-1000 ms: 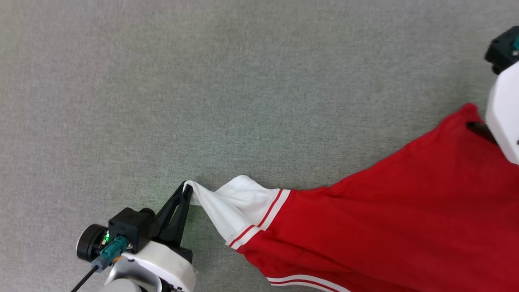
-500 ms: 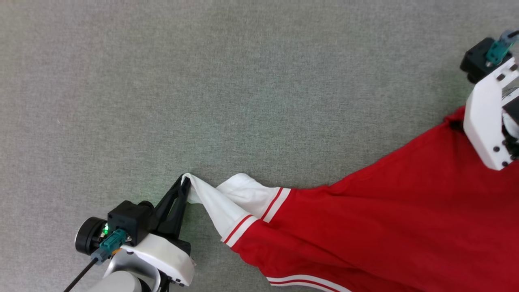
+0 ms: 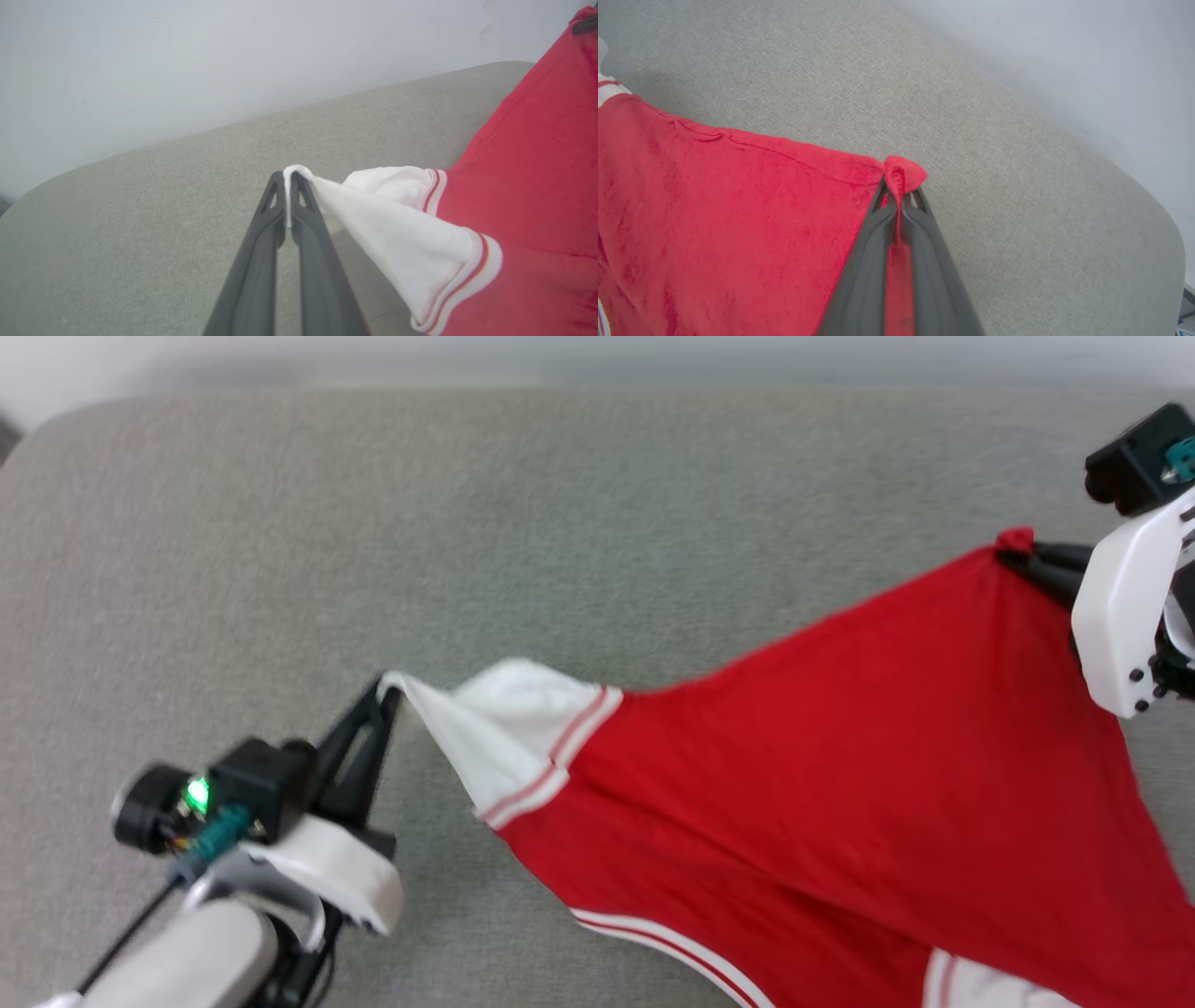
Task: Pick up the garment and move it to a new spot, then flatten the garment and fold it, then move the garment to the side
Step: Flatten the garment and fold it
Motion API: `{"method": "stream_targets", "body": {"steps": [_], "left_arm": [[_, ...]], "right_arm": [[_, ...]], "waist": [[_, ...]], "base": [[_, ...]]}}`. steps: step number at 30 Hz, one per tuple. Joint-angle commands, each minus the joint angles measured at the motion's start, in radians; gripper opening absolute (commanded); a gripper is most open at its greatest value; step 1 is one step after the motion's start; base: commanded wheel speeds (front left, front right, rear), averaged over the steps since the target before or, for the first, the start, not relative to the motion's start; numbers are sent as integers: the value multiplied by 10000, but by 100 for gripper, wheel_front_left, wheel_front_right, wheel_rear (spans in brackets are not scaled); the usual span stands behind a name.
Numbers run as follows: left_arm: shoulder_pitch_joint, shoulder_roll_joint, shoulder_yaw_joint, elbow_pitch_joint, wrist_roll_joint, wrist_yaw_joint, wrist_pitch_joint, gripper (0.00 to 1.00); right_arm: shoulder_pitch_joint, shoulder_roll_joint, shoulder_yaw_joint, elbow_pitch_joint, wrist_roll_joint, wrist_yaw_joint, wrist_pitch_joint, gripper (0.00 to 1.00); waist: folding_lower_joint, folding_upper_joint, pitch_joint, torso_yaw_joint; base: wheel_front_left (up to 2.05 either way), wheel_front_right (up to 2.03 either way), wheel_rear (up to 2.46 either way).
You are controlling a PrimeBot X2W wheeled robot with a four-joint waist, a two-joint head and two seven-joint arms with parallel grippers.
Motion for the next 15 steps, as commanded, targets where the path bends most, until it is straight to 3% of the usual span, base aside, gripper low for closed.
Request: {"method": "stream_targets", "body": {"steps": [1, 9, 15], "left_arm": [[-379, 136, 106, -85, 136, -63, 81, 0], [-2565, 508, 515, -132, 578, -620, 780, 0], [-5122, 533, 927, 129, 1005, -1282, 1423, 0]], "right_arm": [[-164, 28, -24, -14, -28, -5, -371, 0], [-702, 423, -787, 295, -620, -5, -1998, 0], [-1738, 1087, -2142, 584, -1412, -5, -2657, 0]], "waist": [[0, 0, -480, -398], [0, 0, -390, -809], [0, 0, 439, -989]], "base": [[0, 0, 0], [0, 0, 0], [0, 0, 0]]}}
